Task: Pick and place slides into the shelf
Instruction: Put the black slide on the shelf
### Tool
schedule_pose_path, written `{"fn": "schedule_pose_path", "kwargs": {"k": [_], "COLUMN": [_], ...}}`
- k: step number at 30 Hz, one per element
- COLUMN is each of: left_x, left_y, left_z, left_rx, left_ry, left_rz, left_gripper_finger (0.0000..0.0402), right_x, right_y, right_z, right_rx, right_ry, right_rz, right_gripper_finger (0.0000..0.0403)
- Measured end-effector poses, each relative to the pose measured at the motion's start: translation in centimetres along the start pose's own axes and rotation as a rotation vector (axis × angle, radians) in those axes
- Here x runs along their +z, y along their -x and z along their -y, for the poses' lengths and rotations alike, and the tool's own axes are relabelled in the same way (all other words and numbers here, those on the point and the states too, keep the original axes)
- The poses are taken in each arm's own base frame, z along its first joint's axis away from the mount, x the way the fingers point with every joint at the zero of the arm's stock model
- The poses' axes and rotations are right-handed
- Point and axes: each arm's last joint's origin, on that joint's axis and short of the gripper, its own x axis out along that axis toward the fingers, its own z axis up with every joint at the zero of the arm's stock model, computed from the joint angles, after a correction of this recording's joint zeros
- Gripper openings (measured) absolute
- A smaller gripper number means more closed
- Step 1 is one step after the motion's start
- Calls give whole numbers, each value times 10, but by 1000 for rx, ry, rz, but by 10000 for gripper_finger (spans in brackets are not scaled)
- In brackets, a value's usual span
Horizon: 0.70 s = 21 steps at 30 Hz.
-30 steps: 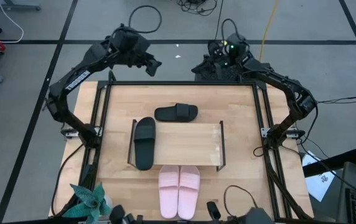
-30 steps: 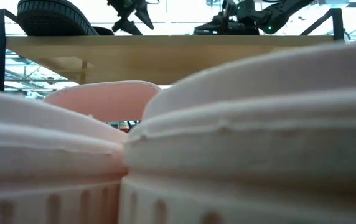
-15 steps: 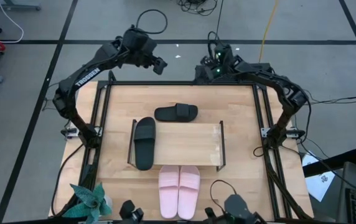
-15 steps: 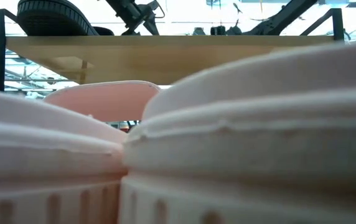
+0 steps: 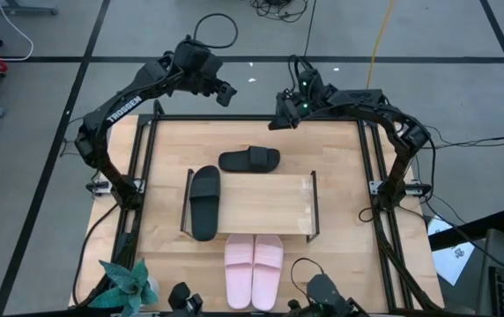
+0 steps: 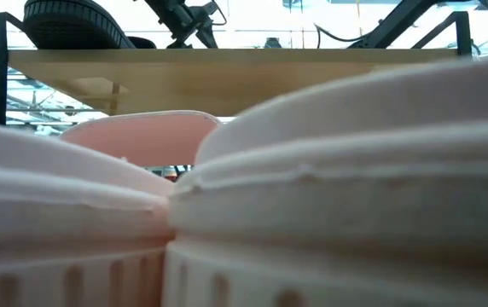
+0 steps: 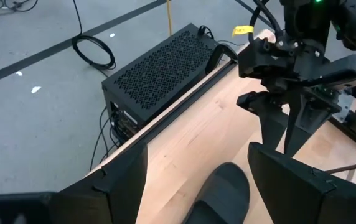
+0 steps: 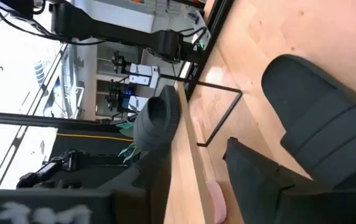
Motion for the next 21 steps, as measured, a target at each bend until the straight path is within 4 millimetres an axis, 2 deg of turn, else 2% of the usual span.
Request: {"fn": "schedule_pose_path", "kwargs": {"k": [5,14,21], "left_x": [0,-1,-6], "left_y": [0,0,0], "left_z": [0,0,-1], "left_rx": [0,3,14], "left_ry": [-14,-15,-14], "left_rz": [0,-15,-65], "left_gripper_finger": [273,273,273], "right_x": [-2,-7,-17], "right_y": [-11,-37,-37], "right_z": [4,34,44], "right_rx": [-18,-41,-130], "right_ry": [1,-85,-111], "right_rz": [-12,-76,-104], "right_gripper_finger": [167,169,169]}}
